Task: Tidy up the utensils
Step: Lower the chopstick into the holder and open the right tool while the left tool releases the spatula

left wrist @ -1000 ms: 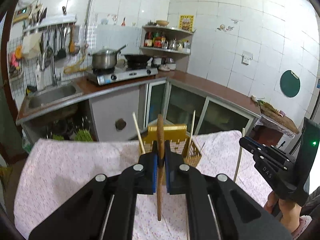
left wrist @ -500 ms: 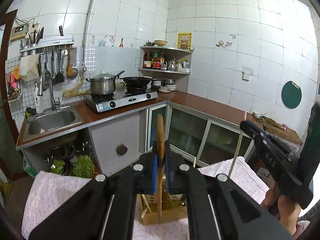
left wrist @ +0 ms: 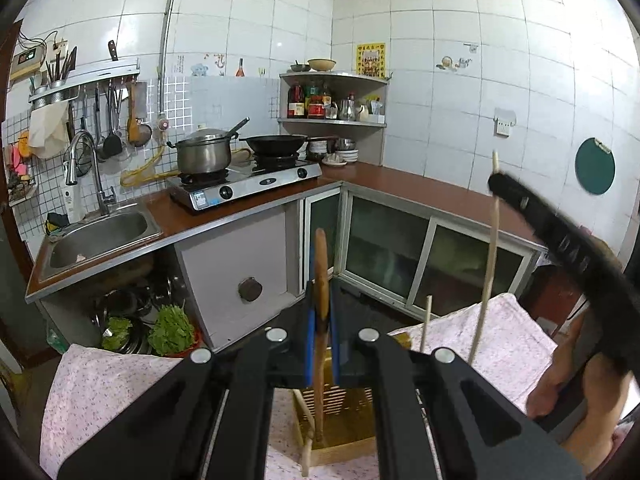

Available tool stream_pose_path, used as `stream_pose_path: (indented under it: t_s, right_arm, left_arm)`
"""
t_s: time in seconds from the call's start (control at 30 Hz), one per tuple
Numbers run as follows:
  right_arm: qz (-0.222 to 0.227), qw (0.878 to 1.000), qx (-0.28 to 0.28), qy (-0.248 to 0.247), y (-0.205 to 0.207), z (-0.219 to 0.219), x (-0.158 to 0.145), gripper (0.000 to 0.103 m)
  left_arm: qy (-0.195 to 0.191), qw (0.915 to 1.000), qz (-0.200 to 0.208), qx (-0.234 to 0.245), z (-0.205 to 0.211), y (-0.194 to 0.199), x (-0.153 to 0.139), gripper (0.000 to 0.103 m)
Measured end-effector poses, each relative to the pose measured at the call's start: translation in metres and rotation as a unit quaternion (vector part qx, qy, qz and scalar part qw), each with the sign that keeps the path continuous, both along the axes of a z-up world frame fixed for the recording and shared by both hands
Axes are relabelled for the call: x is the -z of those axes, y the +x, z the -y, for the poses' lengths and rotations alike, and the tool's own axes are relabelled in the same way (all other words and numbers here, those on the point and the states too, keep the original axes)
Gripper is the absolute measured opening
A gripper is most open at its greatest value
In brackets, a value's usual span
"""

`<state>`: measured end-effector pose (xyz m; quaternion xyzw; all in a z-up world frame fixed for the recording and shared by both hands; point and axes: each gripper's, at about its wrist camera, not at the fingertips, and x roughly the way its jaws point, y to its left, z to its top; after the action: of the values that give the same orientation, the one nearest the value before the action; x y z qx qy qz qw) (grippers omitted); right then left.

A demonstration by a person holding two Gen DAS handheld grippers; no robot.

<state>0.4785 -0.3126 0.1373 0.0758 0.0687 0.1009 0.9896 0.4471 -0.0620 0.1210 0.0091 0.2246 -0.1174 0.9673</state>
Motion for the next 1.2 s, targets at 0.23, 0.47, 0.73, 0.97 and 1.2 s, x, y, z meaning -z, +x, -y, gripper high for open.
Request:
stream_pose_path:
  t_s: [0.23, 0.47, 0.73, 0.97, 1.2]
  right_arm:
    - [0.017, 1.000, -0.003, 0.002, 0.002, -0.001, -0.011, 0.006]
    - [-0.023, 0.999, -0.012, -0.021, 0.013, -0.004, 0.035, 0.006]
    - [-0.063, 0.997, -0.031, -0.030, 0.010, -0.003, 0.067, 0.006]
    - [-0.116, 0.991, -0.053, -0.050, 0.015, -0.011, 0.085, 0.007]
    - [-0.159, 0.984, -0.056, -0.059, 0.007, -0.006, 0.088, 0.034]
  left_arm:
    - [0.001, 1.0000, -0.009, 0.000, -0.002, 0.006, 0.010, 0.007]
    - [0.009, 0.9998, -0.020, 0.002, -0.001, 0.006, 0.024, 0.007]
    - [-0.003, 0.9988, -0.049, -0.001, -0.009, 0.013, 0.040, 0.007]
    - [-0.016, 0.9970, -0.076, -0.004, -0.016, 0.019, 0.049, 0.007]
    - [-0.020, 0.9967, -0.078, 0.000, -0.020, 0.000, 0.032, 0.010]
